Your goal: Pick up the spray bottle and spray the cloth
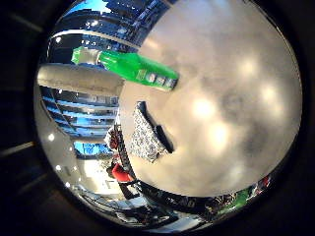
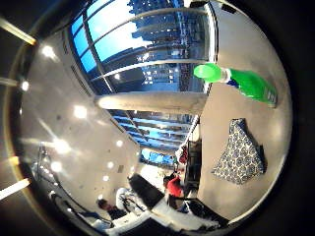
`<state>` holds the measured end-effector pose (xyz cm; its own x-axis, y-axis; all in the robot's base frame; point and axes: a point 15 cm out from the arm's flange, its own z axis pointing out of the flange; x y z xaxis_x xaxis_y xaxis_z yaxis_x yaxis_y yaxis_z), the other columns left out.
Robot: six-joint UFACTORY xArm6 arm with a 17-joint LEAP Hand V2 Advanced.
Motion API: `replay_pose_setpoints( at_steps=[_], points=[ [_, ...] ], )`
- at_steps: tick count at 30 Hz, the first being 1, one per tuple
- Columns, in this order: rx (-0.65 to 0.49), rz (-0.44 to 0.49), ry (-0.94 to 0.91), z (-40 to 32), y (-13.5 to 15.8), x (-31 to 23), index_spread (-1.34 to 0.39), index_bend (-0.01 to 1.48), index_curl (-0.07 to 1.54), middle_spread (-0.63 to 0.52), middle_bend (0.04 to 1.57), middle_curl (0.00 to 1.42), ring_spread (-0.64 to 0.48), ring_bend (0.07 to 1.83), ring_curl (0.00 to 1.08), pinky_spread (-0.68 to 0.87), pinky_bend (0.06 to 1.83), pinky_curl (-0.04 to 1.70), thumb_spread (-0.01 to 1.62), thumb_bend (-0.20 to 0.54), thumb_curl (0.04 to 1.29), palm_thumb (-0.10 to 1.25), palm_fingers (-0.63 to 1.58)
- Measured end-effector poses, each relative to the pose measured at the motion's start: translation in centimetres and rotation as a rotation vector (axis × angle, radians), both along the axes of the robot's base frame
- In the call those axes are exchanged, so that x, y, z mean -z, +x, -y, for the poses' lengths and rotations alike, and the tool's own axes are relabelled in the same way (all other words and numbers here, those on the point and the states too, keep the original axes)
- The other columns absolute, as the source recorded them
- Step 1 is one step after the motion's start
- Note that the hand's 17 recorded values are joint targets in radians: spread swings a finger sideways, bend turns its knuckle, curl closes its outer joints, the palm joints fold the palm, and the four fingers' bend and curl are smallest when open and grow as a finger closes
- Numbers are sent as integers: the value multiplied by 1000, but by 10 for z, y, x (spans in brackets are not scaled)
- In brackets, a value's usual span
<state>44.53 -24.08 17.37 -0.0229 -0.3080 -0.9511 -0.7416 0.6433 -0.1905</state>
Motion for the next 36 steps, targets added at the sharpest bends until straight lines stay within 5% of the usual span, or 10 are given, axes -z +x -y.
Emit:
replay_pose_setpoints(
  at_steps=[18,36],
  points=[
    [-41,-14,-41,16,65,45,-310,130,186,62,170,255,122,292,277,356,460,318,935,-32,289,431,-77],
    [-65,-109,-28,-21,120,66,-279,122,163,147,170,245,172,281,270,394,431,320,898,-32,293,425,-98]
  ],
)
